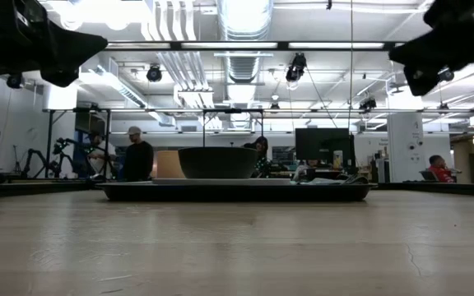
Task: Set up tray
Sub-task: Return to Home Position
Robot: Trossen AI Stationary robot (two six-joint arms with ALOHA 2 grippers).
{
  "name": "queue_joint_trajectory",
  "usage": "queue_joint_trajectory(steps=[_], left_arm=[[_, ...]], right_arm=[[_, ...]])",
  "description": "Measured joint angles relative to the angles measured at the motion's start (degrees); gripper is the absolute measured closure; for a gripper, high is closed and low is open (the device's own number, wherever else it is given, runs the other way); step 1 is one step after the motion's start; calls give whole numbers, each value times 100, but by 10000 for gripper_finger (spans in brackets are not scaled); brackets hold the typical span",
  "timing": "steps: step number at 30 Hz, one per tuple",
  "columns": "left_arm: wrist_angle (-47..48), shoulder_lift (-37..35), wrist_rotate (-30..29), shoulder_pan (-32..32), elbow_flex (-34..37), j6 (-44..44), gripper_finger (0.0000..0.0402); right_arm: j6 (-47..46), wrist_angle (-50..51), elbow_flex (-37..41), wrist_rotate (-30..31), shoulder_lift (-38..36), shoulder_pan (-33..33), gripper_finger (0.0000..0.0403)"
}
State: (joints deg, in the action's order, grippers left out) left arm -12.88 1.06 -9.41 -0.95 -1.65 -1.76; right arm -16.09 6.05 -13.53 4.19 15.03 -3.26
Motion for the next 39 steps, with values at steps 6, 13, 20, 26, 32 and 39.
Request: queue_joint_trajectory(steps=[6, 13, 20, 26, 32, 39], left_arm=[[345, 18, 3, 0, -2, 496, 401], [866, 250, 5, -1, 10, 745, 401], [989, 326, -2, -13, 105, 749, 401], [968, 308, -57, -17, 105, 749, 402], [953, 311, -57, -15, 103, 749, 402], [970, 315, -59, -15, 103, 749, 402]], right_arm=[[-23, 135, 700, -18, -1374, -17, 395], [221, -611, 1248, 52, -1369, -23, 395], [567, -918, 1304, 243, -1493, -6, 395], [579, -927, 1302, 394, -1450, -10, 395], [825, -925, 1302, 634, -1449, -7, 394], [1450, -927, 1302, 650, -1449, -10, 394]])
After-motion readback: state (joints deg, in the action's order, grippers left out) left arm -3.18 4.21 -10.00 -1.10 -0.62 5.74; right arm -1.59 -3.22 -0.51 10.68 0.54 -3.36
